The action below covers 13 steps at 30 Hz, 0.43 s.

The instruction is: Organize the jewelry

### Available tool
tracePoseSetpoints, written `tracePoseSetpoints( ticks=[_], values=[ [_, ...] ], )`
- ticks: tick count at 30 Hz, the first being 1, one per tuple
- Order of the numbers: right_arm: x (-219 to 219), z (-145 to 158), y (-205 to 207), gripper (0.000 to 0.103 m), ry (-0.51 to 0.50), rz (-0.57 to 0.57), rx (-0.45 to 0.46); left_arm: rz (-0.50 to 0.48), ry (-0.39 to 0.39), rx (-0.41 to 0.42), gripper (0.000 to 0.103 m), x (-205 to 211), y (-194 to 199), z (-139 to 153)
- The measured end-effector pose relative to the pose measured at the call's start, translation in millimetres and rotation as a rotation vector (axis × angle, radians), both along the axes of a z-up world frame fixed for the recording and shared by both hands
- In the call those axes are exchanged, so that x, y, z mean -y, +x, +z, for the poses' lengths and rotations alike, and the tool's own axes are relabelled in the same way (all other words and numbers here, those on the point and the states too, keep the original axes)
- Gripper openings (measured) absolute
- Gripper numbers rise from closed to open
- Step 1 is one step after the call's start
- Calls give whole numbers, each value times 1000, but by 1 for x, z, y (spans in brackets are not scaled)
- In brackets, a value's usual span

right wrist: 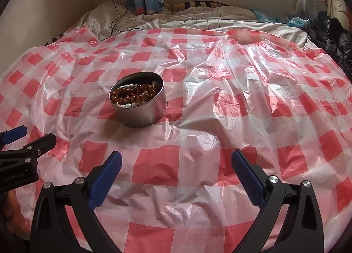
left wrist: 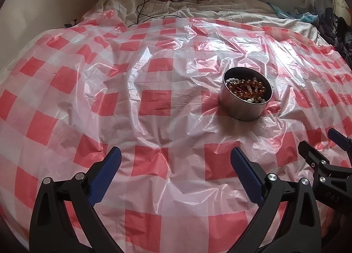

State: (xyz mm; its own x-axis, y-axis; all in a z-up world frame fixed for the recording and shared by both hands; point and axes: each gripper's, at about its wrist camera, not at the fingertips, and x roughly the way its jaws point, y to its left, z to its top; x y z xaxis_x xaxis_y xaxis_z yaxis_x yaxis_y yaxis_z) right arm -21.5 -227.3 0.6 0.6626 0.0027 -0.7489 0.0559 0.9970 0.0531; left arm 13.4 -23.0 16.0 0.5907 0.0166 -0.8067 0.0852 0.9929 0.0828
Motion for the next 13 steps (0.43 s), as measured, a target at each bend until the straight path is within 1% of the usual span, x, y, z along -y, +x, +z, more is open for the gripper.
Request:
tracePoseSetpoints(
  ticks=[6, 13],
  values=[
    [1, -1, 0, 95, -3, -1, 1, -2, 65, 25, 95, 1, -4, 1],
    [1, -1, -1, 95, -4, 2, 2, -18, 102, 74, 95, 2, -12, 8]
  ],
)
